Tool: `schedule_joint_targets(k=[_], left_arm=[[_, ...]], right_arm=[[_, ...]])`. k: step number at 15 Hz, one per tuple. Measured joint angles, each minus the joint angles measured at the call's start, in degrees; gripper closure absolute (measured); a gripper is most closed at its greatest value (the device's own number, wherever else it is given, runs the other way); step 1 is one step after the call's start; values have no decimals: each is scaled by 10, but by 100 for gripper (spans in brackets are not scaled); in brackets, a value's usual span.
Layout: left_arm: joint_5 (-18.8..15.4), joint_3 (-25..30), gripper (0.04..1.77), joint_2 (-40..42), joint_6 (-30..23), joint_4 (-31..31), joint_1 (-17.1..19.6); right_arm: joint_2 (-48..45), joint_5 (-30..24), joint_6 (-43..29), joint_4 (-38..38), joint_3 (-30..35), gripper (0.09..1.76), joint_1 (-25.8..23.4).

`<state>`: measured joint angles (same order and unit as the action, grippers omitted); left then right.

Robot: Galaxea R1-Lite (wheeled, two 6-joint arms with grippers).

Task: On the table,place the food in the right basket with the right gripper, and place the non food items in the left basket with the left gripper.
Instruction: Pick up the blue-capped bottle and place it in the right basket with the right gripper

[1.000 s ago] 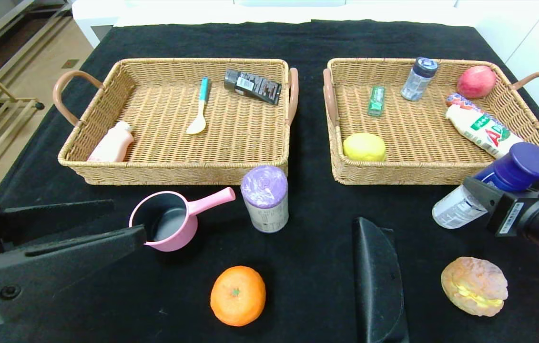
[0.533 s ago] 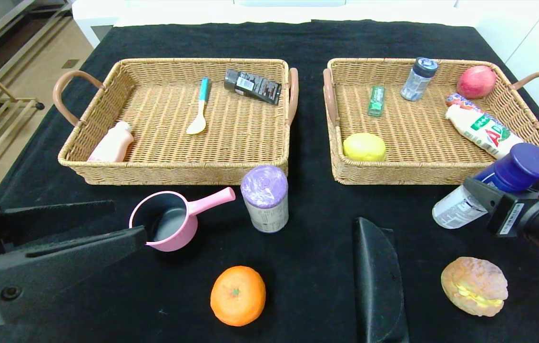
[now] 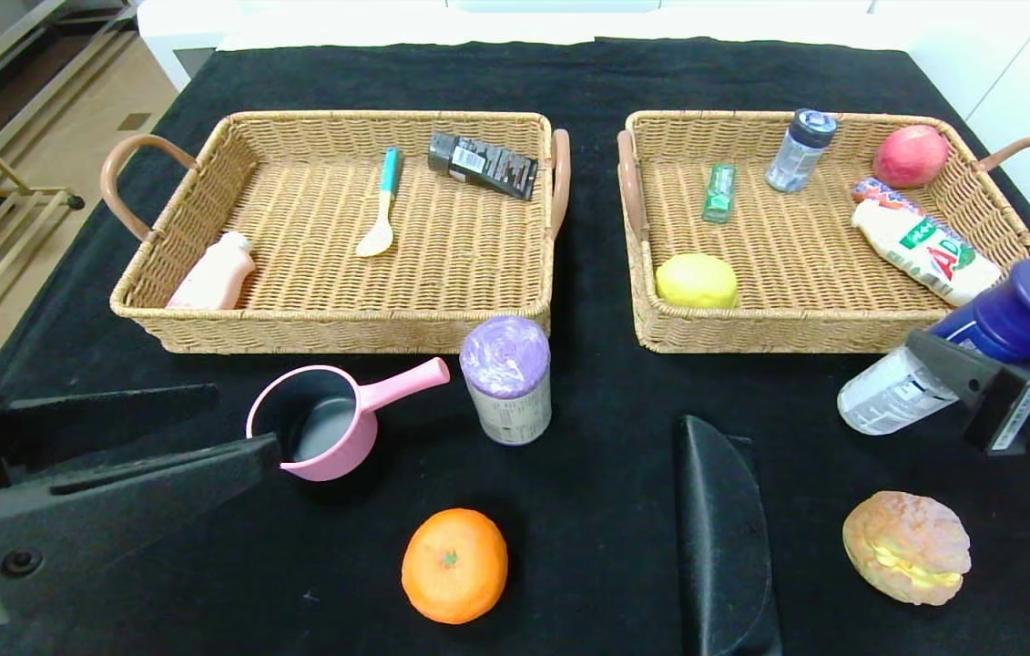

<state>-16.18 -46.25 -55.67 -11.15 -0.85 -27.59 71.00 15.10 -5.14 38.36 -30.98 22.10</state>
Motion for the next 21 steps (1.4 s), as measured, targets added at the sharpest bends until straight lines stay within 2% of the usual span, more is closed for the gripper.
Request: schedule_joint_targets(k=[5,10,14,21], left_arm=[[-1,3,9,0,7,0,0],[0,5,9,-1,12,-1,0],[0,5,9,-1,12,-1,0],[0,-3,9,3,13,-1,1]], right_arm=[[-60,-13,1,-114,-54,101,13],[-70,-20,1,-209,-154,101,14],[-29,-32,4,-222,-234,101,10],[109,-36,9,-222,-393,101,-8]])
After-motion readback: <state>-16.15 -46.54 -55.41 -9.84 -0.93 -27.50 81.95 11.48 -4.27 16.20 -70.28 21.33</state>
